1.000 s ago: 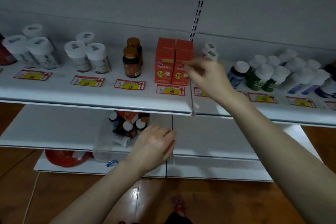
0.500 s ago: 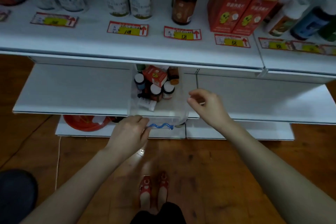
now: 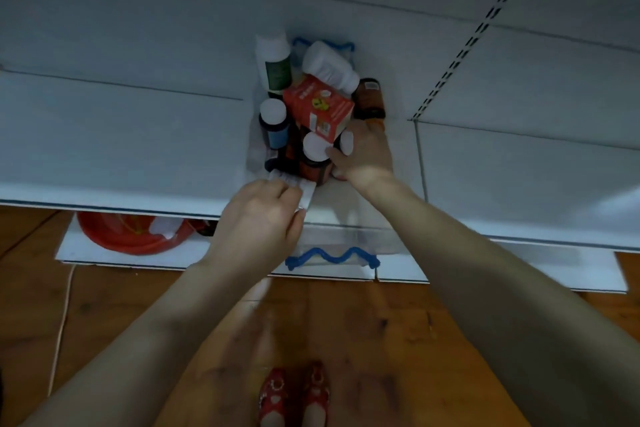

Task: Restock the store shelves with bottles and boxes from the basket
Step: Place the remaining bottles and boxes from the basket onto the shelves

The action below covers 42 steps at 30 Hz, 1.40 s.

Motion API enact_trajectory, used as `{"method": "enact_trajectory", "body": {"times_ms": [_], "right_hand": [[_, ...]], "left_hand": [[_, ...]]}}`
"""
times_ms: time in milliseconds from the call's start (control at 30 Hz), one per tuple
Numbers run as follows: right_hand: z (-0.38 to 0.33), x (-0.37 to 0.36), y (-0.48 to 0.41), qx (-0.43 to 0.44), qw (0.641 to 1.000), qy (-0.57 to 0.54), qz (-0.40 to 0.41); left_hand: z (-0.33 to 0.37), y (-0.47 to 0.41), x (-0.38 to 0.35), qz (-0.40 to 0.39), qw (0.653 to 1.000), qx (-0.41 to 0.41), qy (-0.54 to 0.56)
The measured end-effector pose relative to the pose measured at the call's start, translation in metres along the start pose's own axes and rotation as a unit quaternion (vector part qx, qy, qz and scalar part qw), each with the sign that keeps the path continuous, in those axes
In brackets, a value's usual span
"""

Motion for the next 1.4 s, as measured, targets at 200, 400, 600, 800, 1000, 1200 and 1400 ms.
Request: {"method": "enact_trajectory", "body": {"times_ms": [200, 400, 600, 800, 1000, 1200, 1400], "right_hand": [[0.003, -0.001, -0.031, 0.023, 0.989, 0.076, 0.125], [0.0, 0.003, -0.036, 0.027, 0.988, 0.091, 0.122], [0.002, 0.005, -0.031, 0.054, 0.994, 0.006, 0.095], [0.016, 0.015, 0.014, 0.051, 0.991, -0.122, -0.011], [0.012, 0.016, 0.056, 0.107, 0.971, -0.152, -0.15], [0.007, 0.017, 0.053, 0.124, 0.947, -0.195, -0.222], [0.008, 0.03, -0.003, 0.004, 0.997, 0.072, 0.026]], "left_hand": [[-0.007, 0.002, -0.014, 0.025, 0.999, 0.01, 0.018], [-0.008, 0.002, -0.014, 0.022, 0.999, 0.006, 0.023], [-0.007, 0.001, -0.012, 0.016, 0.999, 0.014, 0.026], [-0.01, -0.008, -0.008, 0.042, 0.998, 0.03, 0.021], [-0.004, -0.023, -0.004, -0.003, 1.0, 0.017, -0.019], [-0.006, -0.023, -0.002, -0.004, 0.998, 0.055, -0.019], [-0.012, -0.019, 0.007, 0.059, 0.994, 0.094, 0.005]]}}
Point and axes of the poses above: each hand's wrist, its own y-axis away from the middle knuckle, its own x-axis out of the back of the hand, z = x × y, the point moved 2 cm from there along -y, towards the middle knuckle, and after that the axes turned 13 degrees about -z, right-handed, at the moved point
